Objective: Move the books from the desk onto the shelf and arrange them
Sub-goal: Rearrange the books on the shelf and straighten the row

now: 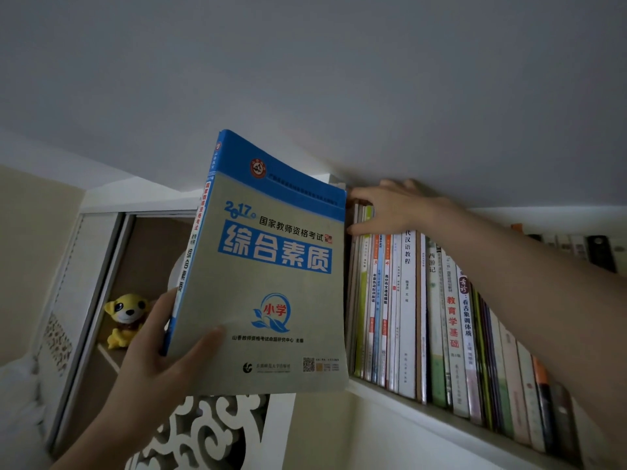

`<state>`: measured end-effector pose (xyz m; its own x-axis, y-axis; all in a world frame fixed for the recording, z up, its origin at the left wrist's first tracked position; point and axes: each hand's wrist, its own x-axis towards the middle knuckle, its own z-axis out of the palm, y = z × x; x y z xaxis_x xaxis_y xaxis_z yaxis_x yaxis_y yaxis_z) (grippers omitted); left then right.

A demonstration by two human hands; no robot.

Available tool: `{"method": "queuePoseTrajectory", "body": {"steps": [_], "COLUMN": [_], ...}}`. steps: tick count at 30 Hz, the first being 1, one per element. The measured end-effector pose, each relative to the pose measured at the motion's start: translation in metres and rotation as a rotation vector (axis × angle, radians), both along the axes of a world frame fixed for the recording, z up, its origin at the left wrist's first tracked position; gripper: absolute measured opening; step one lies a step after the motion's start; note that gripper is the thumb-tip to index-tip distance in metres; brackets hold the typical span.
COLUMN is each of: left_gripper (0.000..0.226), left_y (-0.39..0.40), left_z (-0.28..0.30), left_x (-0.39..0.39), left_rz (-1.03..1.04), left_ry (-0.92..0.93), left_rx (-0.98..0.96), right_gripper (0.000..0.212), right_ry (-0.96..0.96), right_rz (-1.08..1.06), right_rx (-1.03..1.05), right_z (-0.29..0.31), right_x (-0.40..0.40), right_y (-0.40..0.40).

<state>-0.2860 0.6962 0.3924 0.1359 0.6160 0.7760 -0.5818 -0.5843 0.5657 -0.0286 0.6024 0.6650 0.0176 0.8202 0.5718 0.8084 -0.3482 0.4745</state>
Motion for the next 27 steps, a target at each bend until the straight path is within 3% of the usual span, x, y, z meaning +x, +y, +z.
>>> {"method": "queuePoseTrajectory", "body": {"steps": [3,10,18,23,27], "left_gripper": [0.064,0.038,0.04,0.04,0.038], "left_y": [0.003,0.008,0.0,-0.004,-0.003], "left_z": [-0.002,0.011,0.02,0.017,0.016], "left_x": [-0.002,-0.009,-0.016,-0.021,-0.026], "left_rz": [0.004,0.109,0.157,0.18,0.2], "left_ry": [0.05,0.11,0.131,0.111,0.136], "left_rx": [0.006,0.084,0.123,0.109,0.113], "right_gripper": [0.068,0.075,0.062,0.073,0.064], "right_ry": [0.007,0.074,0.065,0.007,0.105], "right_rz": [-0.005,-0.037,-0.012,0.01,0.094], "right_rx": [-0.017,-0.055,-0.014,0.075,0.074], "right_z": [0.001,0.005,0.0,-0.005,-0.003], "right_x": [0.001,0.004,-0.002,-0.001,0.001], "right_y": [0.0,-0.002,-0.001,0.006,0.006]}}
